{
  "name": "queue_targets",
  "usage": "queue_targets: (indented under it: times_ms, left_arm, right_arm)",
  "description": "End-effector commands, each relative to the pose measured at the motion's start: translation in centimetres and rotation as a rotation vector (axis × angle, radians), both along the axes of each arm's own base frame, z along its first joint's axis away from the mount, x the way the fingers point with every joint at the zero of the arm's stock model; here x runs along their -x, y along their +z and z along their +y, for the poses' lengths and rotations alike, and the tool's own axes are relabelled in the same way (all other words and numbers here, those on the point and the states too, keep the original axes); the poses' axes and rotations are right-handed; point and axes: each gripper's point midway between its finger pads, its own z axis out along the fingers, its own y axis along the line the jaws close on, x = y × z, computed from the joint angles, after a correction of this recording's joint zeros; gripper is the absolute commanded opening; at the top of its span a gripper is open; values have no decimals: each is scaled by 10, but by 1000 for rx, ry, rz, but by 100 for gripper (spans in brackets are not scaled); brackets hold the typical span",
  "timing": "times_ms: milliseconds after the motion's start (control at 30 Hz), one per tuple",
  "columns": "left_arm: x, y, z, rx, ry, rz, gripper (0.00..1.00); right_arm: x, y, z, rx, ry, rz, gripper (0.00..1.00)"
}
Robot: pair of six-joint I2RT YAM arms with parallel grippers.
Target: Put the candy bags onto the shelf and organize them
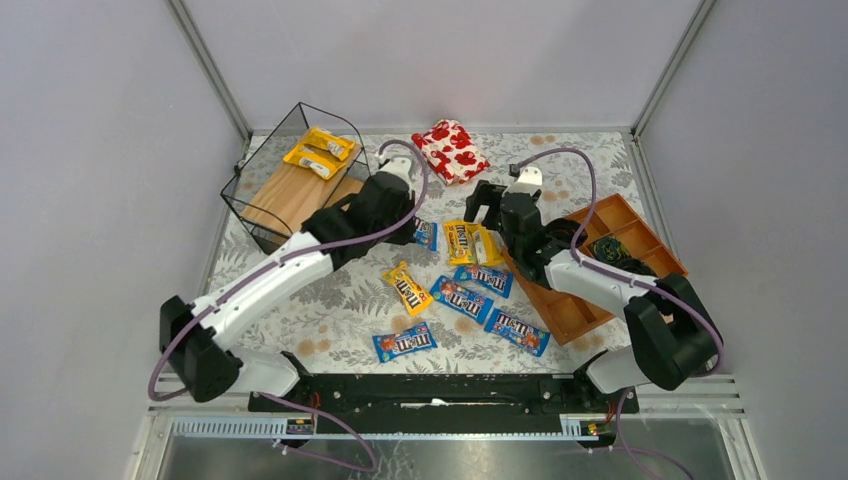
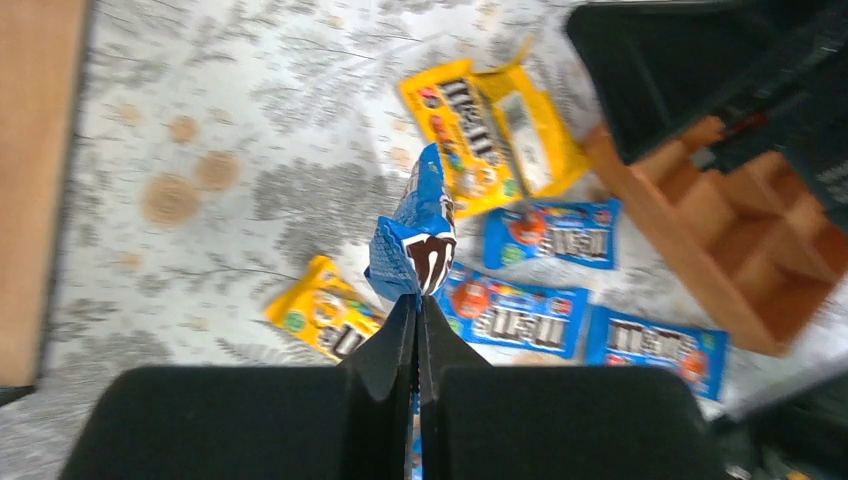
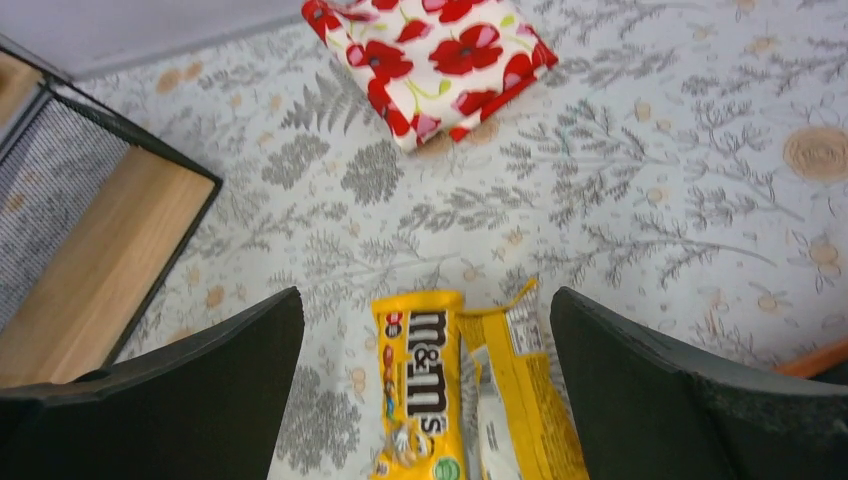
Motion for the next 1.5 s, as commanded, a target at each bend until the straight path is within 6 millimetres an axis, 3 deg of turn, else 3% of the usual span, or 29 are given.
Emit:
queue_targets:
  times_ms: [0,167,333,533,800,1067,1467]
  left_arm:
    - [-23,-9,39,-344,55,-47,0]
    - [-55,-21,51,-584,102,-87,0]
    - [-92,-33,55,-809,151,-139,0]
    - [-130,-39,70,-1075,206,-223,0]
    - [-175,-50,101,-1154,270,-241,0]
    - [-205,-49,127,-1290,328,-263,0]
    - [-225,-104,131,-1397,244,-217,0]
  right_arm:
    - [-23,32,-11,-43,-76,-192,100]
    - [-11,16,-24,-16,-66,-268,100]
    - [-6,14,-41,-35,-91,-284,100]
    - [-5,7,-43,-50,-85,-269,100]
    - [-2,4,-45,-66,-80,-263,100]
    - [-6,2,-40,-79,-68,-253,100]
    - [-9,-2,-39,-97,-55,-244,100]
